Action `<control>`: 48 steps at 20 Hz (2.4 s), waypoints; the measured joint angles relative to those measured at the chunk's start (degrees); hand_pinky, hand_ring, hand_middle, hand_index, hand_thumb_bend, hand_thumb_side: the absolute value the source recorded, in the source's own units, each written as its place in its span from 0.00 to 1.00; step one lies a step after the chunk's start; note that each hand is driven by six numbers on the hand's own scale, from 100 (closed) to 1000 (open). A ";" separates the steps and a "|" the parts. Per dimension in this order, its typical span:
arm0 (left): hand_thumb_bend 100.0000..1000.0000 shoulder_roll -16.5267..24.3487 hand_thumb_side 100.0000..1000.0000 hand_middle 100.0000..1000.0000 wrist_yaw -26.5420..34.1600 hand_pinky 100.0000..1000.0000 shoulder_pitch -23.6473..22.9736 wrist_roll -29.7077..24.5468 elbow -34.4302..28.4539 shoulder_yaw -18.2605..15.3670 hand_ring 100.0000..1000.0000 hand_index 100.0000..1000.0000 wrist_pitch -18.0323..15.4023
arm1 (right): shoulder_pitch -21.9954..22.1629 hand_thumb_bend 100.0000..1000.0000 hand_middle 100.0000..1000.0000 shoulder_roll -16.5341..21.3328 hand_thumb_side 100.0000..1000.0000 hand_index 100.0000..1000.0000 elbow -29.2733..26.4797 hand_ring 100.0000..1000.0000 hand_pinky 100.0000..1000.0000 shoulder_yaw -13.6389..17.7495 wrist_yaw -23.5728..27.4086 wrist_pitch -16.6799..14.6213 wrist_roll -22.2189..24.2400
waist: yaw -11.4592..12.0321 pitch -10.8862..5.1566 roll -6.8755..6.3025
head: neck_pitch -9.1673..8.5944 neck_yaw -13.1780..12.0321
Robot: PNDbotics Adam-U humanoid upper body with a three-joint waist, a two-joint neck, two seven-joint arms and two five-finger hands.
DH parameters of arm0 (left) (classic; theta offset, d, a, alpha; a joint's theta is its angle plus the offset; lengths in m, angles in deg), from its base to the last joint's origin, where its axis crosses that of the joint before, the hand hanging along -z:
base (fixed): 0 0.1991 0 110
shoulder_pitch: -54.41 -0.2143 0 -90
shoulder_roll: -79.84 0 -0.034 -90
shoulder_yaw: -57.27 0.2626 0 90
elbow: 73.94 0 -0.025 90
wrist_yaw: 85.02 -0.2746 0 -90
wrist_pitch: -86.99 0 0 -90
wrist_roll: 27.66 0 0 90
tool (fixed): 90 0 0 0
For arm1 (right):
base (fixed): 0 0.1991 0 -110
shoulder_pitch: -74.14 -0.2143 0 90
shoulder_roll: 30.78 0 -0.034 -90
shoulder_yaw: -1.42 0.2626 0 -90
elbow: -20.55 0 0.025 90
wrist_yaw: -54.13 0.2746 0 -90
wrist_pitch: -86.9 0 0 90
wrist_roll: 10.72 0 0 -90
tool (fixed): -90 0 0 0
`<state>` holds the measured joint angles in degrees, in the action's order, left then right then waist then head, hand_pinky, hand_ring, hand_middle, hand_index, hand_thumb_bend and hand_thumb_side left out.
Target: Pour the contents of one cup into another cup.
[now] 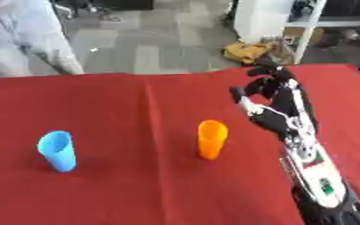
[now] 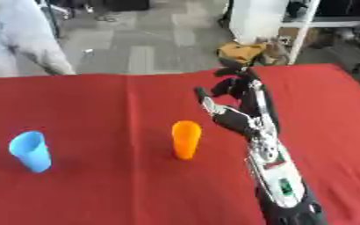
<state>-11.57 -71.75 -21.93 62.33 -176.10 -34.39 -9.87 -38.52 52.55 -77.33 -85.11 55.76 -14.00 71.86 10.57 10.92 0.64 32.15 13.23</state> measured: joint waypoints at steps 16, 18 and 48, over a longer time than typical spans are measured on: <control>0.41 0.39 0.14 0.62 -0.99 0.33 1.84 -1.29 5.19 1.20 0.53 0.72 0.14 | 0.03 0.41 0.55 0.00 0.00 0.77 0.70 0.44 0.43 -0.04 -0.09 0.22 0.23 | -0.15 0.00 -0.07 | 0.00 -0.02; 0.42 0.80 0.11 0.64 -1.83 0.35 2.79 -1.66 7.37 1.72 0.55 0.72 0.15 | 0.03 0.41 0.55 -0.01 0.00 0.77 0.71 0.44 0.43 -0.06 -0.10 0.26 0.29 | -0.30 0.00 -0.15 | 0.00 -0.02; 0.74 -2.39 0.00 0.71 -10.78 0.46 22.72 6.01 41.34 8.17 0.62 0.75 -4.22 | 0.05 0.41 0.55 -1.06 0.00 0.77 0.79 0.44 0.43 -0.72 -0.25 0.24 1.19 | -1.93 1.04 0.44 | 0.42 -1.02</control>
<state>-13.97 -82.53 0.79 68.34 -134.76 -26.22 -14.09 -38.47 51.50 -76.55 -85.83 55.51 -13.76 73.06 8.64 11.97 1.09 32.56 12.21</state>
